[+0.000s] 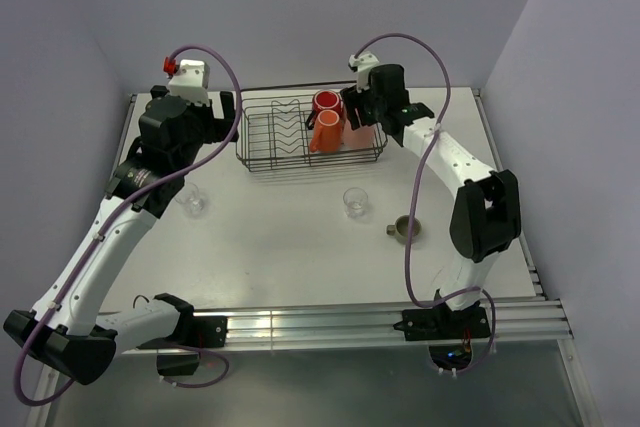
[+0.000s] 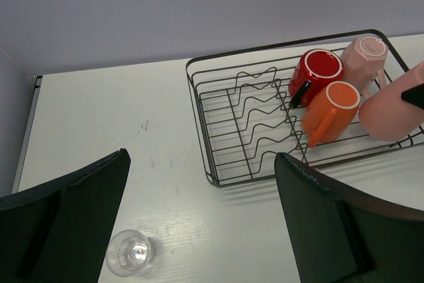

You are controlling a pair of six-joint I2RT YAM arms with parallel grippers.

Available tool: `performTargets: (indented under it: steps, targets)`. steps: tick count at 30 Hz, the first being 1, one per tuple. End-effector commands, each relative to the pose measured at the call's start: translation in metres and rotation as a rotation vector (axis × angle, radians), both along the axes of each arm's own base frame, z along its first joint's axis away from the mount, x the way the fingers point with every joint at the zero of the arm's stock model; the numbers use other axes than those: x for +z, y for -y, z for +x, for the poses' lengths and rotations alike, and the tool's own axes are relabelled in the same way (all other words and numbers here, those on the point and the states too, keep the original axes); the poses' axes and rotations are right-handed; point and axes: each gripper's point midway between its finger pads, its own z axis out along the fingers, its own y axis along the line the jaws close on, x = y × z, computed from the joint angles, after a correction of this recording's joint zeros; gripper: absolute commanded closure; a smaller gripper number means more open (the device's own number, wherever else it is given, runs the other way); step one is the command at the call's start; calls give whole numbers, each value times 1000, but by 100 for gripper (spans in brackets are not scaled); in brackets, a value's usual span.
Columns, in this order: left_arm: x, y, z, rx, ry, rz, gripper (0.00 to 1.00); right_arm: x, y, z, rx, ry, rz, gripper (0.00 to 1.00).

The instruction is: Load the cups into the dish rack

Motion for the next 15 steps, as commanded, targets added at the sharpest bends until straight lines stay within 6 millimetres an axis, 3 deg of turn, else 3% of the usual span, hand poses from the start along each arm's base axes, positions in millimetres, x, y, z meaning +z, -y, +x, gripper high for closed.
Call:
performTargets:
  steps: [1,15]
  targets:
    - [24,0,-4,-11,68,-39,1,9,-1,12,-27,76,-4,100]
    - [17,-2,0,4,51,-17,1,-22,-2,20,-38,52,-40,100]
